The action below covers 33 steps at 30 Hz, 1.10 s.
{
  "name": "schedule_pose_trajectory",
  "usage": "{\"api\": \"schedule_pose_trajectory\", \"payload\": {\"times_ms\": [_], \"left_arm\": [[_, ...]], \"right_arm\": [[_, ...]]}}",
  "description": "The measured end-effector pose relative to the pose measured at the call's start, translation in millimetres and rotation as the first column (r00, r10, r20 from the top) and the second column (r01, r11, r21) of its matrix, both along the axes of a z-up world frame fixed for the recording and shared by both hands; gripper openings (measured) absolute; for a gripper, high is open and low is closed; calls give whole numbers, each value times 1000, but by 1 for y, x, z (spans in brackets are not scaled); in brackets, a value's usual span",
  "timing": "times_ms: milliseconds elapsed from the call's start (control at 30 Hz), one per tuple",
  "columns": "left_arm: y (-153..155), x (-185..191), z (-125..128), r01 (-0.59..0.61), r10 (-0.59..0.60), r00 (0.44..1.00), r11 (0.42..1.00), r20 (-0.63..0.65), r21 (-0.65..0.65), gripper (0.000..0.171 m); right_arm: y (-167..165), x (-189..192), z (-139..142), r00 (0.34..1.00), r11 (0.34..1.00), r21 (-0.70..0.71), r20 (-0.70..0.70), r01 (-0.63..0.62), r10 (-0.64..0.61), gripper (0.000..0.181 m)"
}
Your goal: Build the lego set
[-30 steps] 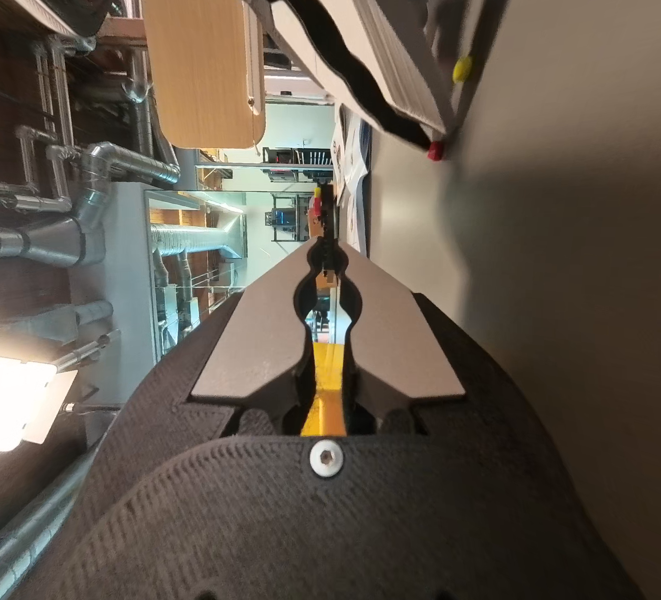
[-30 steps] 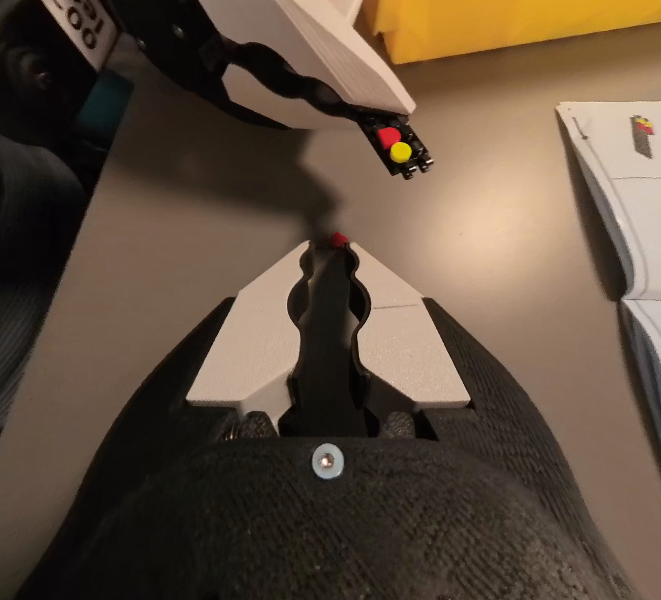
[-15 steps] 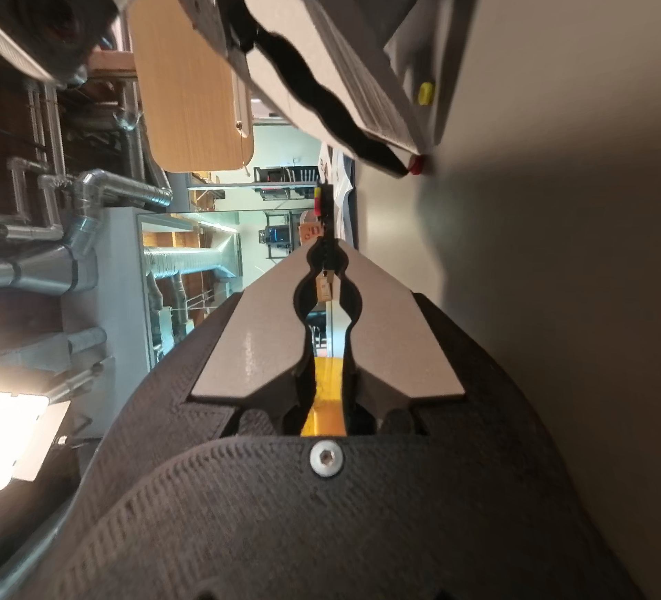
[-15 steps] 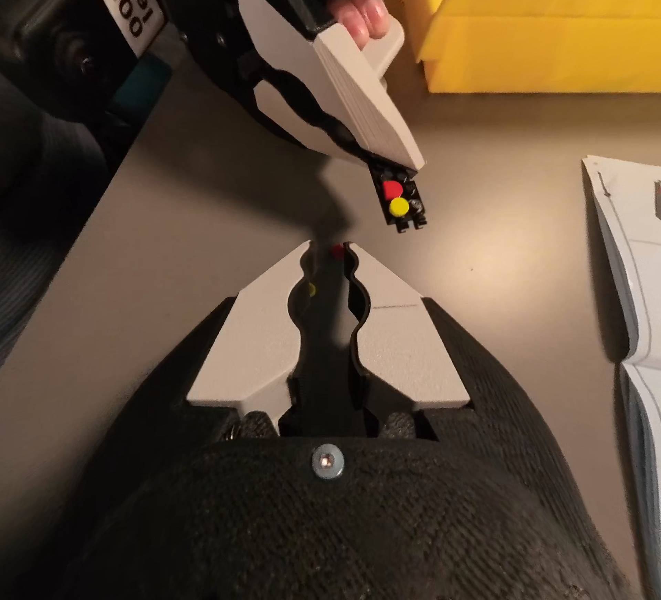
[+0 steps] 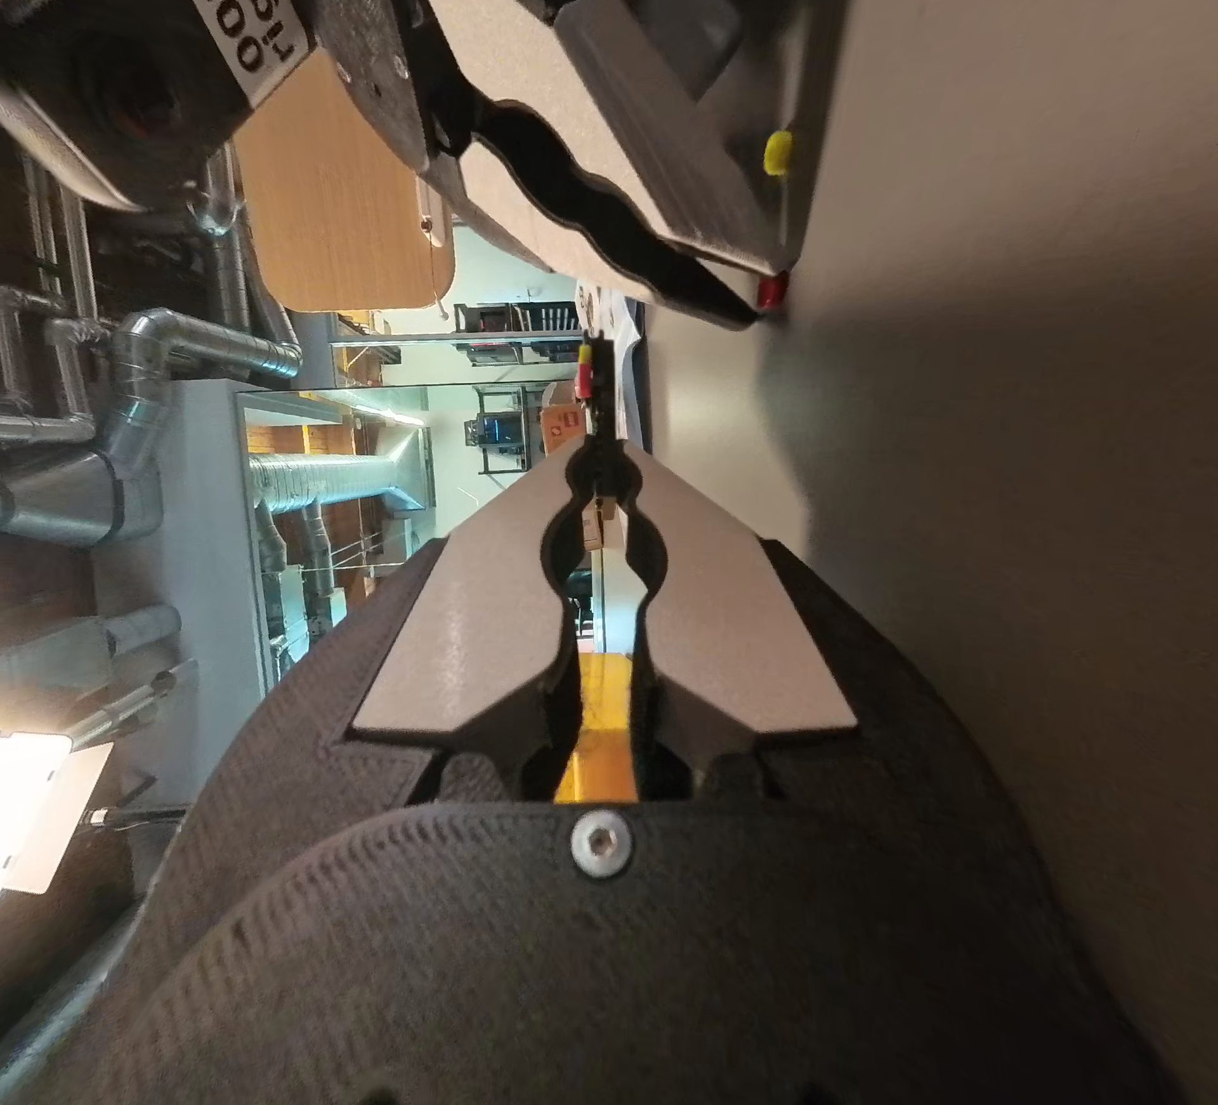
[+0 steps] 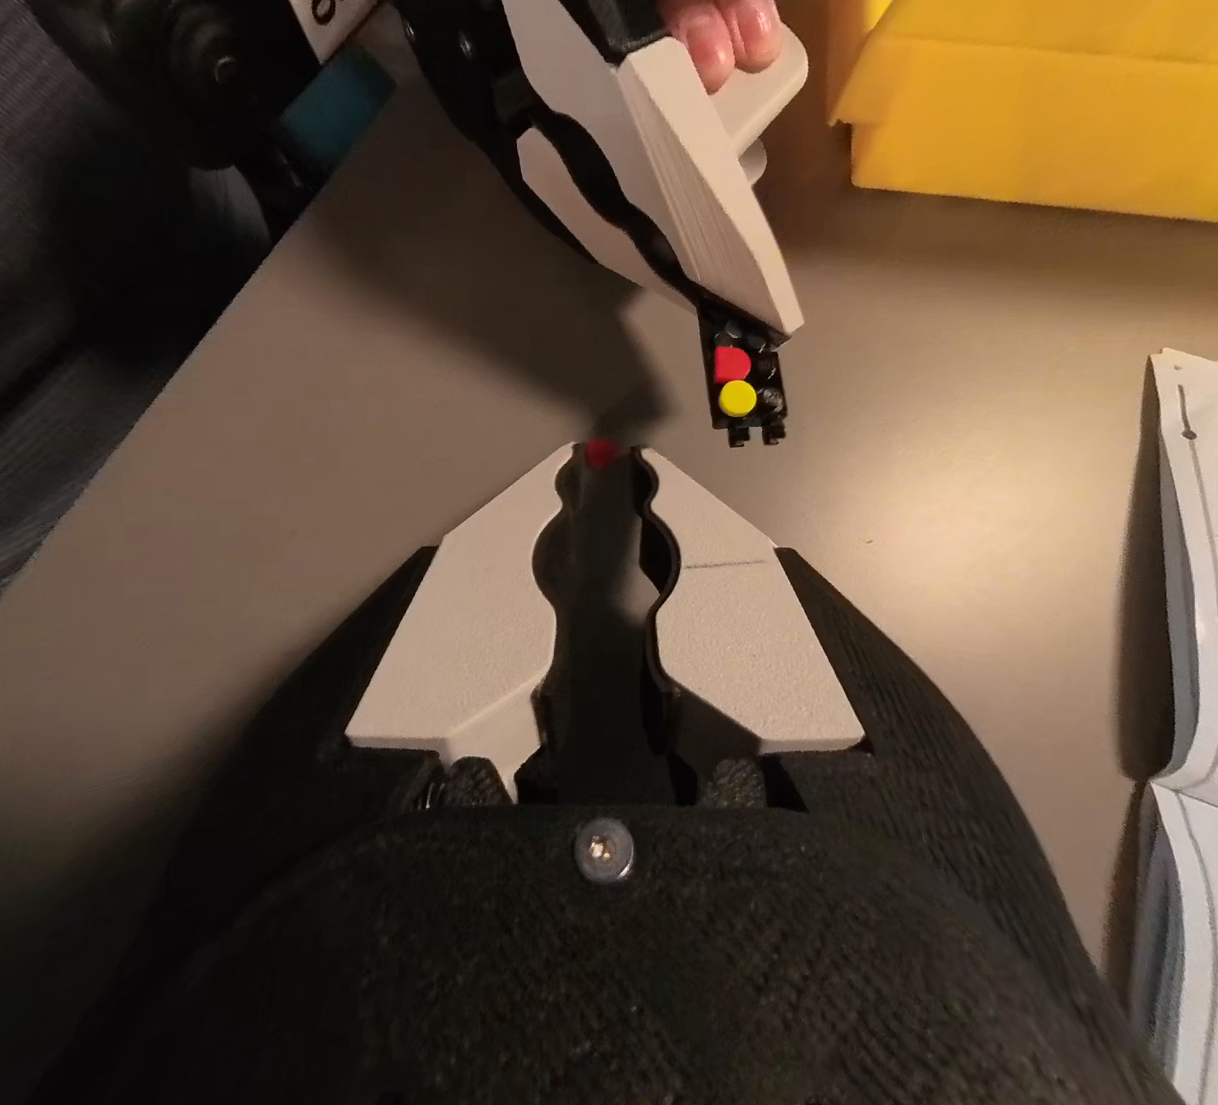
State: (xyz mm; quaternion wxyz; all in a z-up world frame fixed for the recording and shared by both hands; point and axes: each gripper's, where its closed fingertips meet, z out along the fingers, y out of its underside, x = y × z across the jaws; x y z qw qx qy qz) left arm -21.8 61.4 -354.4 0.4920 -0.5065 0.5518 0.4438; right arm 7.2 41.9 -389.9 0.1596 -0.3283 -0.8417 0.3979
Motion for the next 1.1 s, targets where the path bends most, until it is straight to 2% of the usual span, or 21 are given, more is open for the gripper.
{"api": "schedule_pose_trajectory", "payload": {"times_ms": [100, 200, 433, 633, 1100], "left_arm": [[1, -1, 0, -3, 3, 1000, 1000, 2, -3, 4], [1, -2, -1, -5, 5, 1000, 1000, 7, -10, 4], [1, -1, -1, 9, -8, 1000, 1000, 25, -22, 4], [1, 1, -4, 25, -24, 999, 999, 24, -39, 4], [3, 2, -5, 41, -41, 999, 999, -1, -29, 3]], "right_arm": [[1, 0, 1, 999, 999, 3, -14, 43, -43, 12], [6, -1, 5, 986, 987, -12, -39, 159, -159, 12], [6, 2, 2, 899, 898, -45, 24, 438, -437, 19], [4, 2, 0, 861, 861, 18, -27, 509, -509, 17], [2, 0, -1, 857, 856, 49, -51, 514, -512, 5]]}}
